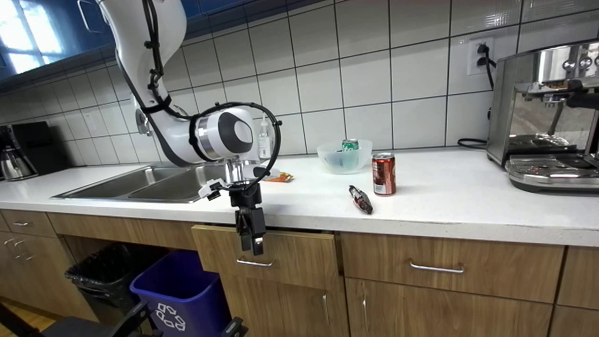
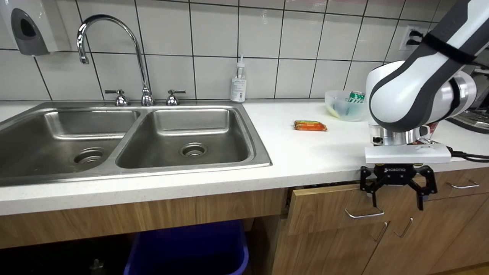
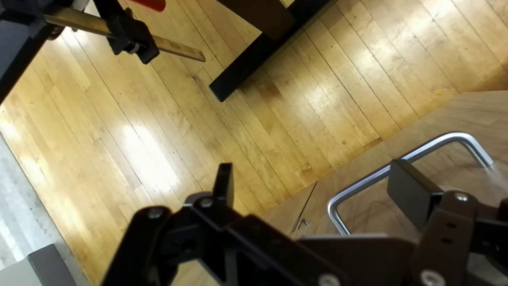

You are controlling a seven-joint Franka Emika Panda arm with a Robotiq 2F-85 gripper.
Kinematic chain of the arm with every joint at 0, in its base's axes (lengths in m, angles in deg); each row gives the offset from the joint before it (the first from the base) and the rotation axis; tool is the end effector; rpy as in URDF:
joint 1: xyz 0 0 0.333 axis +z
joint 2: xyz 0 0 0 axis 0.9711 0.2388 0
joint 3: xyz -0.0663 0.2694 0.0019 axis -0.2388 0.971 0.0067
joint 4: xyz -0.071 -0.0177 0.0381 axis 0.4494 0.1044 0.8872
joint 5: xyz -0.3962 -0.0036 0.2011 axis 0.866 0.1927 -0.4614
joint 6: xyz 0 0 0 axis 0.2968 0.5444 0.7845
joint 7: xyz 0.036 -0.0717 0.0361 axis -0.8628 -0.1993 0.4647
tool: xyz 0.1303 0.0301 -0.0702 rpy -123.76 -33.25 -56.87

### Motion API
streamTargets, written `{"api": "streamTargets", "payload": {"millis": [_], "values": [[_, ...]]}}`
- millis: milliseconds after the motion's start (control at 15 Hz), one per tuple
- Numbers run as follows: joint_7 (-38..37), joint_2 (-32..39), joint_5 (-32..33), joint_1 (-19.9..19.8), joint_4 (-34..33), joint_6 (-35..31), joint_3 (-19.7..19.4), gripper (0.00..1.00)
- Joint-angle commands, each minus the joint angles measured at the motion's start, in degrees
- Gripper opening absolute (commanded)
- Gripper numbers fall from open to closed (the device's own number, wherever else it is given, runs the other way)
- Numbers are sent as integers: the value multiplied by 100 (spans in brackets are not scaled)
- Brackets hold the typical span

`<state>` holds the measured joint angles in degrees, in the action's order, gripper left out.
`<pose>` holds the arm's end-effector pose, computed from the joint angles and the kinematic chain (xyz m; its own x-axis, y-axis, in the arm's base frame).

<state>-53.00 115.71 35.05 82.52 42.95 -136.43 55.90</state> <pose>0.4650 -0.0192 0.0023 0.7676 -0.6056 -0.2099 -0.5288 -0.7835 0.3264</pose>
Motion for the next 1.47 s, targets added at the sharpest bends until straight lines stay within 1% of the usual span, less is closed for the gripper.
{"api": "streamTargets", "payload": {"millis": [0, 267, 600, 800, 1000, 1400], "values": [[903, 118, -342, -273, -466, 466, 130, 100], [1706, -86, -403, -312, -519, 935, 66, 100], [2241, -385, -238, -324, -419, 1321, 42, 100], [2582, -526, -289, -413, -386, 1604, 61, 100], [2763, -667, -287, -485, -374, 1723, 48, 100], [2909, -884, -283, -578, -429, 1646, 62, 100]]}}
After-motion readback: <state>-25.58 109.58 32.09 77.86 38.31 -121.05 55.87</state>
